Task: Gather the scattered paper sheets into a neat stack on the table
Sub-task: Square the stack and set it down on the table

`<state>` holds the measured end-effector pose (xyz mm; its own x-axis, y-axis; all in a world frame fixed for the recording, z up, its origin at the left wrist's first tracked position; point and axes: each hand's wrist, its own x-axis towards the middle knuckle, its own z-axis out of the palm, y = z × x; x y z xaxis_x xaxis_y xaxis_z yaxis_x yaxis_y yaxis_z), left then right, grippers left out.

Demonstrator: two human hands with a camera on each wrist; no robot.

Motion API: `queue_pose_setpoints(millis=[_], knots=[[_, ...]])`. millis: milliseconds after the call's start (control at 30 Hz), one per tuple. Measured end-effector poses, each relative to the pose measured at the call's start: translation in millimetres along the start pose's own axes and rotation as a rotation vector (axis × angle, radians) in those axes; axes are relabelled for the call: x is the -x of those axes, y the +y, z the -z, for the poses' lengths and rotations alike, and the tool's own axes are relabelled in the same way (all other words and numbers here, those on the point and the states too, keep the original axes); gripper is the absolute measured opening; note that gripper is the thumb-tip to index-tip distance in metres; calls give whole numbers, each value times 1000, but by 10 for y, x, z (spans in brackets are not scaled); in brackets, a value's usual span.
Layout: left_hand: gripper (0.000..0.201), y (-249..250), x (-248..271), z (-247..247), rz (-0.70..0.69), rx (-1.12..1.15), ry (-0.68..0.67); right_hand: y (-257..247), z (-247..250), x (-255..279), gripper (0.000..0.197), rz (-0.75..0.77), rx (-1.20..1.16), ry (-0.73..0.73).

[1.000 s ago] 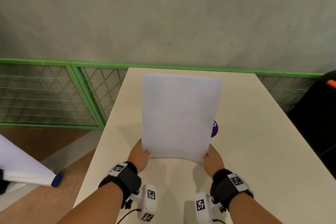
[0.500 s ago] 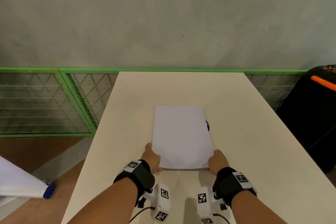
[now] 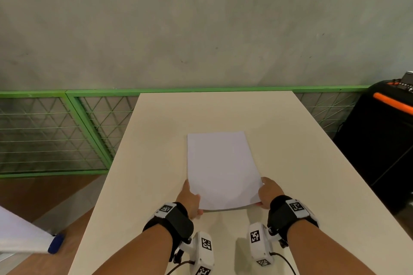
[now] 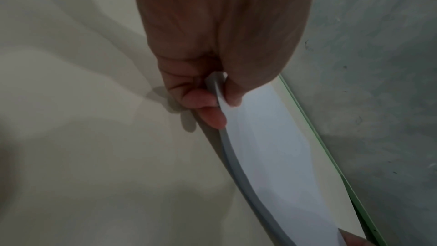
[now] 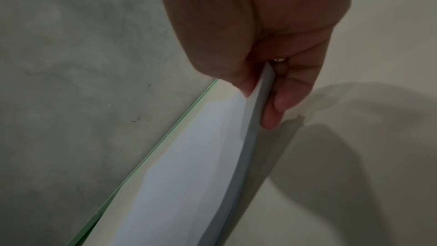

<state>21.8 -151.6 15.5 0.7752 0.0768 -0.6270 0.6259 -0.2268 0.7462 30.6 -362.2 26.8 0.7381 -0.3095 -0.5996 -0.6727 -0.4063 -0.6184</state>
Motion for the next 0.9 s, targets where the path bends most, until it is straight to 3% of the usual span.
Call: queue_pose_setpoints(millis=[67, 100, 167, 300, 433, 533, 667, 800, 900], knots=[[60, -18, -57, 3, -1, -67, -3, 28, 0, -20, 55, 118, 363, 23], [61, -32, -83, 1, -9, -118, 4, 48, -5, -64, 56, 133, 358, 24], [57, -48, -111, 6, -38, -261, 37, 90, 27, -146, 60, 45, 136, -11], [43, -50, -119, 16, -41, -504, 102, 105, 34, -95, 49, 19, -162, -64], [42, -34, -83, 35, -37, -528, 97, 119, 6, -148, 39, -55, -281, -64], [43, -27, -36, 52, -41, -524, 104, 123, 6, -161, 39, -69, -243, -69], [44, -11, 57, 66, -98, -586, 83, 173, 45, -163, 43, 25, -73, -110], [66, -32, 135, 58, -117, -726, 107, 194, 83, -122, 75, 152, 449, -63], [74, -47, 109, 69, -146, -878, 102, 168, 82, -81, 95, 205, 594, -88]])
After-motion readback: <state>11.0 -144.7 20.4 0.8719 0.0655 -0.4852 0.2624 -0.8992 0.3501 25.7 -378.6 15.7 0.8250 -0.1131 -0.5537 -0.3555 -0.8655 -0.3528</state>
